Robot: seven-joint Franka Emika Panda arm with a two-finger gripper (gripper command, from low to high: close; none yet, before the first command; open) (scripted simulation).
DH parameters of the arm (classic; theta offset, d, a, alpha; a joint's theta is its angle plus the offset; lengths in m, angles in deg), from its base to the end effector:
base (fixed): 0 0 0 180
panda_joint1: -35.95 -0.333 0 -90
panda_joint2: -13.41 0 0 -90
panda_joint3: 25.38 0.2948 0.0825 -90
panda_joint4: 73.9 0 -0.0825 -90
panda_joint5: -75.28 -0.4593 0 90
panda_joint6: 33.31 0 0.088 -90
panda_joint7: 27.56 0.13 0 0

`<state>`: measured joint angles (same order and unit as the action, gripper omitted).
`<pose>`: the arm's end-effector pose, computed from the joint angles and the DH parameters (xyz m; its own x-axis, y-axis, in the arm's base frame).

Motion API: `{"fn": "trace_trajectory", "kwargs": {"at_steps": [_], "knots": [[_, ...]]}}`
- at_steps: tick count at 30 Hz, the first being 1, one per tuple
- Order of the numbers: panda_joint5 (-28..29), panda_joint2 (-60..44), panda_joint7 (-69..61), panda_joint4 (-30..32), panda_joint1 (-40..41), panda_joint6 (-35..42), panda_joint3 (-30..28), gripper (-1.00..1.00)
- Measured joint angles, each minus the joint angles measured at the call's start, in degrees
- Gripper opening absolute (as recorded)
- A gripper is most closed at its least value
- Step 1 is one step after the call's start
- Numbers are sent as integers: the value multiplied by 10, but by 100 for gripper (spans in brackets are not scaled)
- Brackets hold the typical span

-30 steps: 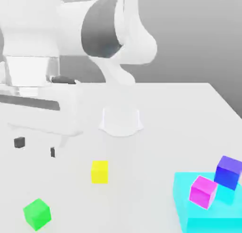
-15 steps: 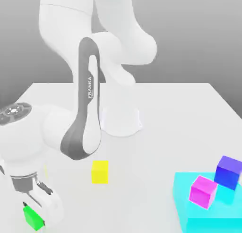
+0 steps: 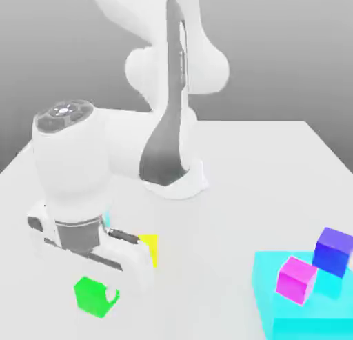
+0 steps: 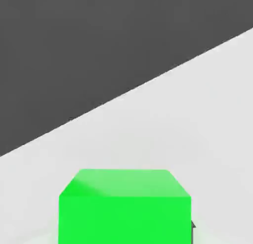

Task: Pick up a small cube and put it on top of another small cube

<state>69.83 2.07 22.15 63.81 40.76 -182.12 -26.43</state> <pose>0.5303 -0.0558 0.1240 0.4967 -0.8671 -0.0383 -0.8679 -0.4961 -0.0248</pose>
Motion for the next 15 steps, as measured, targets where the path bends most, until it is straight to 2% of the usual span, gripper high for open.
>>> {"fn": "trace_trajectory", "kwargs": {"at_steps": [4, 9, 11, 12, 15], "knots": [[13, 48, -32, 13, -55, 34, 61, -100], [34, 106, -85, 20, -210, 82, 144, -100], [60, 85, -96, 18, -260, 66, 160, -100], [70, 68, -94, 21, -256, 46, 155, 100], [70, 68, -94, 21, -256, 46, 155, 100]]}}
